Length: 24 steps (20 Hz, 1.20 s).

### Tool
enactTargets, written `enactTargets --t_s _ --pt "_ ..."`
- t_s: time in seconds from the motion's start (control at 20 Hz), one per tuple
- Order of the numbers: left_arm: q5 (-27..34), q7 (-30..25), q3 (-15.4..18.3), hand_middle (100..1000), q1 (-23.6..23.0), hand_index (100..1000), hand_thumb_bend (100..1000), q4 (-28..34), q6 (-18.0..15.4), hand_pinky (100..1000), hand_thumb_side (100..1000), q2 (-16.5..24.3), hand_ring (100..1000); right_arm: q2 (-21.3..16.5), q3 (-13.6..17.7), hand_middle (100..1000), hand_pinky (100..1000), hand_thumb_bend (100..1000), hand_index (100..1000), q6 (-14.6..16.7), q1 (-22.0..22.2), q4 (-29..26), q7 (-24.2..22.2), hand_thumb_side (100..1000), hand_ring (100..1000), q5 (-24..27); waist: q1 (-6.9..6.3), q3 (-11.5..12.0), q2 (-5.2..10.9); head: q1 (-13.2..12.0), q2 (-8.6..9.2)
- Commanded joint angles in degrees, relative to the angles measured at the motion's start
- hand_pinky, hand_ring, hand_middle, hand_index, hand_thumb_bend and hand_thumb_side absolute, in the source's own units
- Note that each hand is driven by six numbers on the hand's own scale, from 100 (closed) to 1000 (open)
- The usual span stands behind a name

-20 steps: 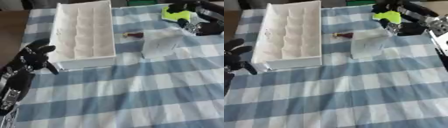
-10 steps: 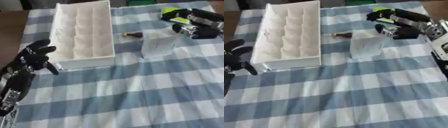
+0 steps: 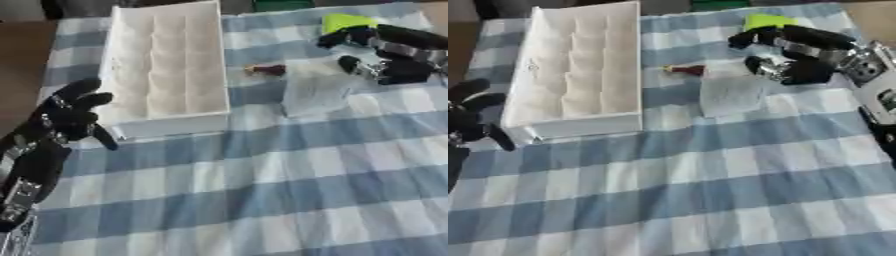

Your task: Pick up objects on the table and place them in the box.

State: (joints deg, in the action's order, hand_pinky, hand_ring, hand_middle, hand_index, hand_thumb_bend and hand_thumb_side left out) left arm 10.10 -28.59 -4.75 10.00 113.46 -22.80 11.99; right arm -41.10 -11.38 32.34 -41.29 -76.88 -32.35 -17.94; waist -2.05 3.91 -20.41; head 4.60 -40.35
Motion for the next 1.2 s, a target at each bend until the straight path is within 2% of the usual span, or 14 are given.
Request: enactTargets --t_s 0.05,0.4,0.85,0.9,1.05,1.1,1.2 --pt "0.34 -0.20 0.07 932 0.24 789 196 1.13 -0.09 532 769 0.15 917 -1.49 -0.24 908 975 100 1000 19.63 -0.36 -2.57 -19.62 1000 913 -0.57 0.23 -0.09 1.06 -0.02 -0.41" --pt "0.43 -0.35 0.07 932 0.29 789 196 1.13 -0.08 533 767 0.24 917 -2.21 -1.66 918 1000 100 1000 19.63 0.82 -7.58 -19.62 1000 925 -2.49 0.36 -0.13 1.13 -0.11 -0.55" --pt "0.60 -0.54 0.01 933 0.37 789 197 1.13 -0.05 532 767 0.26 917 -1.98 -2.36 918 980 100 1000 19.63 1.04 -9.58 -19.62 1000 911 -5.01 0.45 0.03 1.13 0.03 -0.57" --pt "0.60 -0.58 -0.01 933 0.37 789 197 1.13 -0.03 532 768 0.27 918 -1.95 -2.47 918 921 153 1000 19.63 0.94 -9.91 -19.62 954 886 -5.41 0.48 0.09 1.13 0.09 -0.58" --pt "0.62 -0.64 -0.06 933 0.41 789 197 1.13 0.02 532 768 0.27 918 -1.73 -2.71 917 878 166 1000 19.63 0.78 -11.00 -19.62 910 863 -6.97 0.51 0.20 1.13 0.21 -0.56" --pt "0.64 -0.66 -0.07 933 0.43 789 197 1.13 0.01 532 768 0.27 918 -1.65 -2.71 906 796 198 1000 19.63 0.69 -11.26 -19.55 787 804 -7.43 0.50 0.24 1.12 0.24 -0.53" --pt "0.67 -0.69 -0.07 933 0.45 789 197 1.13 0.00 532 768 0.25 918 -1.47 -2.69 902 777 201 1000 19.63 0.54 -11.57 -18.87 756 791 -8.57 0.49 0.30 1.10 0.29 -0.49"
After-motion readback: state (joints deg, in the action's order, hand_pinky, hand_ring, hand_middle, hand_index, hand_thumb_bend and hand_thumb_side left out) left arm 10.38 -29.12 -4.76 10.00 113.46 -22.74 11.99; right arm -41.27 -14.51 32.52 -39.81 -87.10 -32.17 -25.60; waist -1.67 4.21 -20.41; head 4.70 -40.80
